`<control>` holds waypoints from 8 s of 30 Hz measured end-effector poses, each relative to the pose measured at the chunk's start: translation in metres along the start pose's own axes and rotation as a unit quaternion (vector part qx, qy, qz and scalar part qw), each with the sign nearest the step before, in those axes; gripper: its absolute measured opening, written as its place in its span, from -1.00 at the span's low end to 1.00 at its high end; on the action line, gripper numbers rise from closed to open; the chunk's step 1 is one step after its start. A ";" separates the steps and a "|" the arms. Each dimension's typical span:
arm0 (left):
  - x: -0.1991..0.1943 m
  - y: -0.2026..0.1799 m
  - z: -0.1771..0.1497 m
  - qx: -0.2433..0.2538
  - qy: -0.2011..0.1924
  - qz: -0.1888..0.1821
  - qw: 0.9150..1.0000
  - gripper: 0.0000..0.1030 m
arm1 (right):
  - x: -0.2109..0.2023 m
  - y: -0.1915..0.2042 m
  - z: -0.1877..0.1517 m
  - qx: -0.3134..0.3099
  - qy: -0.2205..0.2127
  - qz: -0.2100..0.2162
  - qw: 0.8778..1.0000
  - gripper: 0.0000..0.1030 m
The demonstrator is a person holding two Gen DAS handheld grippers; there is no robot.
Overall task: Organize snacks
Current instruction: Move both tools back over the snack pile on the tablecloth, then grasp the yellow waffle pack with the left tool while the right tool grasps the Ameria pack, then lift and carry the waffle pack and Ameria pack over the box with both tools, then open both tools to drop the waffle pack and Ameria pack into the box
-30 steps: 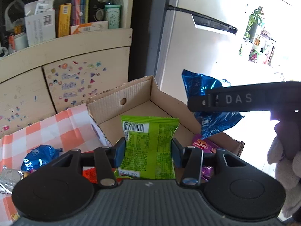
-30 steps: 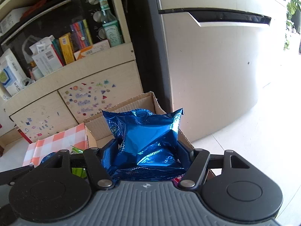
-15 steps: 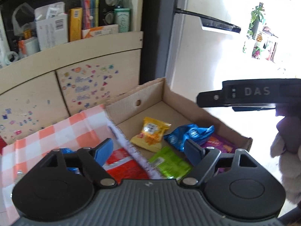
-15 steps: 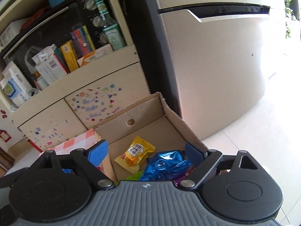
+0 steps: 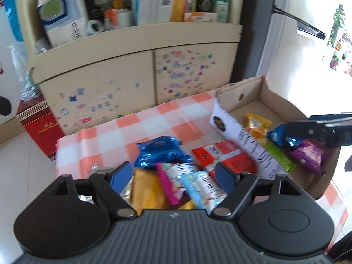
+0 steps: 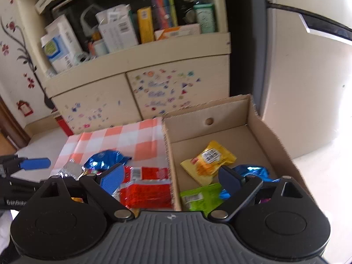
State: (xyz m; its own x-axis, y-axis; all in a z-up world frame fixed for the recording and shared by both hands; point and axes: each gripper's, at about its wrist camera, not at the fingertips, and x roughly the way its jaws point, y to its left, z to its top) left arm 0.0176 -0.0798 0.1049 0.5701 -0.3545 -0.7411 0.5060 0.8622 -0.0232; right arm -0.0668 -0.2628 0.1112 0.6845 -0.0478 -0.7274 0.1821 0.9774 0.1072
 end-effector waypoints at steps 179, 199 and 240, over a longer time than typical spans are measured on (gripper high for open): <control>-0.066 -0.021 -0.136 -0.016 -0.028 -0.022 0.999 0.04 | 0.025 0.058 -0.048 -0.029 0.069 0.081 0.994 -0.72; -0.045 -0.030 -0.071 -0.024 -0.057 -0.019 0.998 0.04 | -0.002 0.034 -0.035 -0.013 0.014 0.069 0.997 -0.72; 0.043 -0.185 0.031 0.040 -0.043 -0.111 0.992 0.57 | -0.044 -0.096 -0.007 0.190 -0.094 -0.008 0.977 -0.51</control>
State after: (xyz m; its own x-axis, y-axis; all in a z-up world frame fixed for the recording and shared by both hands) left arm -0.0316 -0.2663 0.0976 0.4896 -0.5656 -0.6636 0.6738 0.7285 -0.1238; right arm -0.1191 -0.3529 0.1287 0.7901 -0.1347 -0.5980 0.4188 0.8309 0.3662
